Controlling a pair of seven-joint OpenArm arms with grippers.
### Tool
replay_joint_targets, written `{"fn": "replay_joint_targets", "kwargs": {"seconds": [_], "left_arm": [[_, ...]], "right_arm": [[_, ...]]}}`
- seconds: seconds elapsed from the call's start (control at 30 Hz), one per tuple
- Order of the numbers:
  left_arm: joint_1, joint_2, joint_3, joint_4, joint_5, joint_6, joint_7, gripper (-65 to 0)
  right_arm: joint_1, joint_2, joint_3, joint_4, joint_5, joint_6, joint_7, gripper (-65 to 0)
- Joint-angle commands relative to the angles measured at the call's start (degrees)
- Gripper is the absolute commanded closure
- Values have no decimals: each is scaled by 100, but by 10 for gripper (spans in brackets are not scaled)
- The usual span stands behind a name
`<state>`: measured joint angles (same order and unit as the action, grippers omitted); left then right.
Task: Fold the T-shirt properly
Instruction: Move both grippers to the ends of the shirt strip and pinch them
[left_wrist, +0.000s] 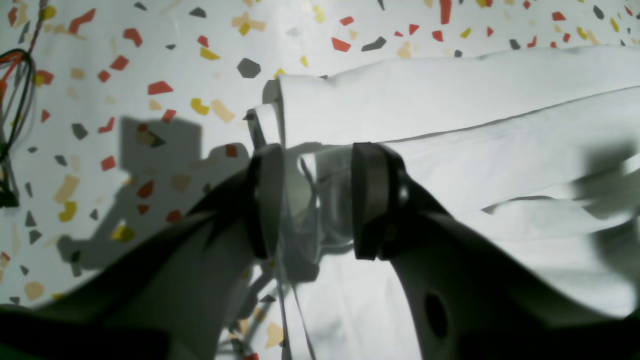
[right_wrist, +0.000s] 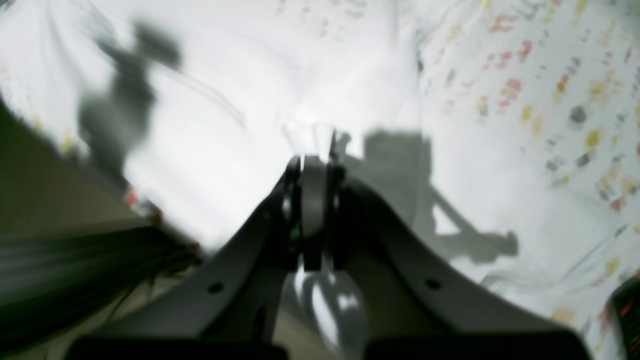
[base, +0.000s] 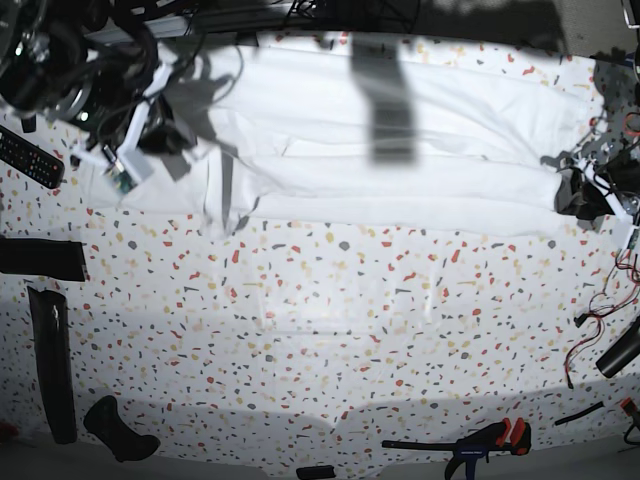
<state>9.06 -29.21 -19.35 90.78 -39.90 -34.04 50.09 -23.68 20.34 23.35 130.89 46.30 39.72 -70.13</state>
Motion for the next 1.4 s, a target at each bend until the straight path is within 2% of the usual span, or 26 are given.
{"fn": "replay_joint_targets", "kwargs": {"seconds": [0.0,0.17,0.37,0.47,0.6,0.77,0.97,1.1,1.23,1.37], "left_arm": [[-68,-116,-48,98,-63,-4,-94,-224],[-68,-116,-48,98,-63,-4,-92,-224],[-68,-116,-48,98,-63,-7,-94,-224],[-68,-116,-48,98,-63,-4,-94,-224],[-68,-116,-48,98,-61,-7,-92,-224],[-66,-116,-48,98,-61,-7,-87,-224],[-66,-118,-48,98,-59,-7,-85,-224],[-66,-118,-48,98,9,-4,-83,-224],[-66,-116,-48,98,376,-4,-87,-224],[-66,-116,-48,98,393,-7,-90,-224]], "right_arm": [[-155,63,31,142,44,28,-13,0],[-883,96,31,168,-79,28,-90,0],[-1429,601,31,168,-758,28,-63,0],[-1458,737,31,157,-1108,28,-63,0],[-1458,743,31,142,-1471,28,-20,0],[-1458,743,31,-116,-1580,28,-7,0],[-1456,743,31,-748,-2393,28,629,0],[-1443,743,31,-1073,-2409,28,791,0],[-1443,743,31,-1220,-2430,28,833,0],[-1440,743,31,-1222,-2426,28,846,0]]}}
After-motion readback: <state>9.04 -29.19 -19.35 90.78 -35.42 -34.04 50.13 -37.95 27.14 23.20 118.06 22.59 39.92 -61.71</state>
